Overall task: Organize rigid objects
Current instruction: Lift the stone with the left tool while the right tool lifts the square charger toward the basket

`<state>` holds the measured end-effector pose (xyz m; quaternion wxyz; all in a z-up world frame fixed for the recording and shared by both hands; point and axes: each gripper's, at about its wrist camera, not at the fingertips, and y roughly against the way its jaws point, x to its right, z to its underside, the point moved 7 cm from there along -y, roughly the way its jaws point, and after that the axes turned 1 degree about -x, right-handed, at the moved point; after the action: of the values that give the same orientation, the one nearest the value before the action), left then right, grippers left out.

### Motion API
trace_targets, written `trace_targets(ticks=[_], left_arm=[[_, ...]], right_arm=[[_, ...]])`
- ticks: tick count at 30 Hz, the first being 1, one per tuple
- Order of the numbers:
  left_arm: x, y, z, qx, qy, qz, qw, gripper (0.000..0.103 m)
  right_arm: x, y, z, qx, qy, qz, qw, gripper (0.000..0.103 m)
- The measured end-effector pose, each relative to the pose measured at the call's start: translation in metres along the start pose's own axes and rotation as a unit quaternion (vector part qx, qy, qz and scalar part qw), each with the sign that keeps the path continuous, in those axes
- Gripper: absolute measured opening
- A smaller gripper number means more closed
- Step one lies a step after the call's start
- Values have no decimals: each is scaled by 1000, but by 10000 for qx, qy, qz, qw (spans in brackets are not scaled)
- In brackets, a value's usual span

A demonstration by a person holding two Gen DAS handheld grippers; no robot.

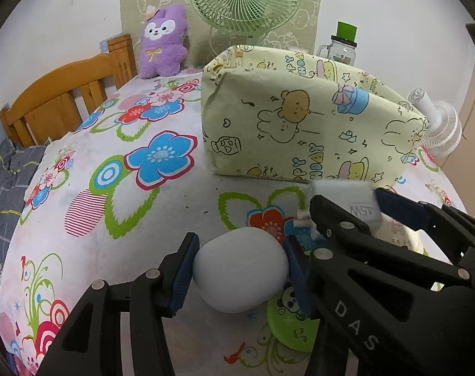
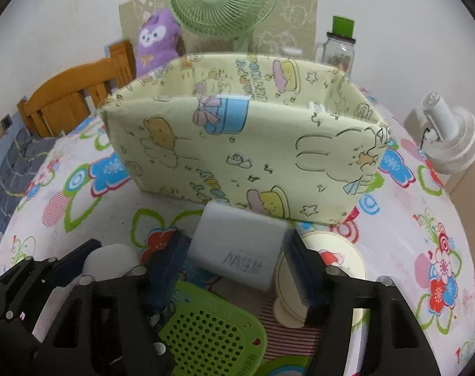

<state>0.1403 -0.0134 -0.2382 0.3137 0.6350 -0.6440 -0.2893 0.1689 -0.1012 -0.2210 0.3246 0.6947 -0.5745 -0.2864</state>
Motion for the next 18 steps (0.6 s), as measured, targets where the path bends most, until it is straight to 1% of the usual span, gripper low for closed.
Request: trace_targets(ticks=[7, 13, 18], left_arm=[[0, 1, 3, -10, 17, -11, 10000, 57], [-2, -5, 0, -57, 46, -36, 10000, 57], [-6, -15, -2, -145, 65, -73, 9998, 57]], right_arm=[[1, 1, 1, 28, 16, -30, 10000, 61], [0, -7, -2, 49, -37, -22, 10000, 61], [-1, -19, -4, -60, -82, -49, 9999, 61]])
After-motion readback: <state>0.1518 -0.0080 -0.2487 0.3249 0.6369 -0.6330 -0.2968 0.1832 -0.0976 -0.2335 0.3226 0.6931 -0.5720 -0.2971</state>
